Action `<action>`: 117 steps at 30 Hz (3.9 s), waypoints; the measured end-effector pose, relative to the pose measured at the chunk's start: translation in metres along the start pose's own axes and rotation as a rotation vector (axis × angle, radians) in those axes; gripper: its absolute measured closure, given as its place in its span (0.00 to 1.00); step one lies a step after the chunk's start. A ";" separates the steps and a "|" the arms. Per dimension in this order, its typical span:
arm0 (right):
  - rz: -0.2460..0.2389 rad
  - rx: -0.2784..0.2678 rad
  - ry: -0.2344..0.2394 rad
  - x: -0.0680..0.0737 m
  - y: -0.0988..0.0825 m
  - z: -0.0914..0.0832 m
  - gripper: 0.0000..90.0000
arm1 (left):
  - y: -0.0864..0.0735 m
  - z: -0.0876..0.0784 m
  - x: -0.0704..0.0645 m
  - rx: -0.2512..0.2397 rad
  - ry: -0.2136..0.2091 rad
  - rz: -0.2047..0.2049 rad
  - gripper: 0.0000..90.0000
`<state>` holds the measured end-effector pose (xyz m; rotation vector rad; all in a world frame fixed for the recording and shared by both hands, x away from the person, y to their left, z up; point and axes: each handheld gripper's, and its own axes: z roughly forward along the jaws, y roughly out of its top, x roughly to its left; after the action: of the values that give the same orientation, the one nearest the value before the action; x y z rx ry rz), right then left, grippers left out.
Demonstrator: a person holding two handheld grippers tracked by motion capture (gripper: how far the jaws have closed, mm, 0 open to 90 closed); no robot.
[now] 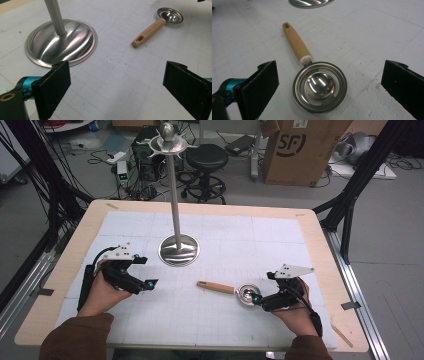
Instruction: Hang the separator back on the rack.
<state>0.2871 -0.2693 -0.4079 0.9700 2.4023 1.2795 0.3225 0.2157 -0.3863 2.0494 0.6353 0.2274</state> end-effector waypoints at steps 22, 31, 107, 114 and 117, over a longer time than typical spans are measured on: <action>-0.183 0.229 0.059 0.023 0.055 0.046 0.08 | -0.002 -0.012 0.002 -0.057 0.019 -0.002 0.09; -0.236 0.354 0.073 0.025 0.063 0.066 0.21 | -0.002 -0.012 0.001 -0.064 0.013 0.003 0.09; -0.308 0.734 0.093 0.038 0.071 0.110 0.76 | -0.004 -0.007 0.000 -0.037 0.000 0.016 0.09; -0.284 0.644 0.102 0.036 0.077 0.099 0.77 | -0.005 -0.008 0.001 -0.038 0.002 0.014 0.09; -0.278 0.611 0.110 0.035 0.080 0.095 0.77 | -0.004 -0.008 0.000 -0.038 0.001 0.014 0.09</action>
<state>0.3435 -0.1536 -0.3952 0.6621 2.9561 0.5161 0.3182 0.2237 -0.3858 2.0184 0.6131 0.2473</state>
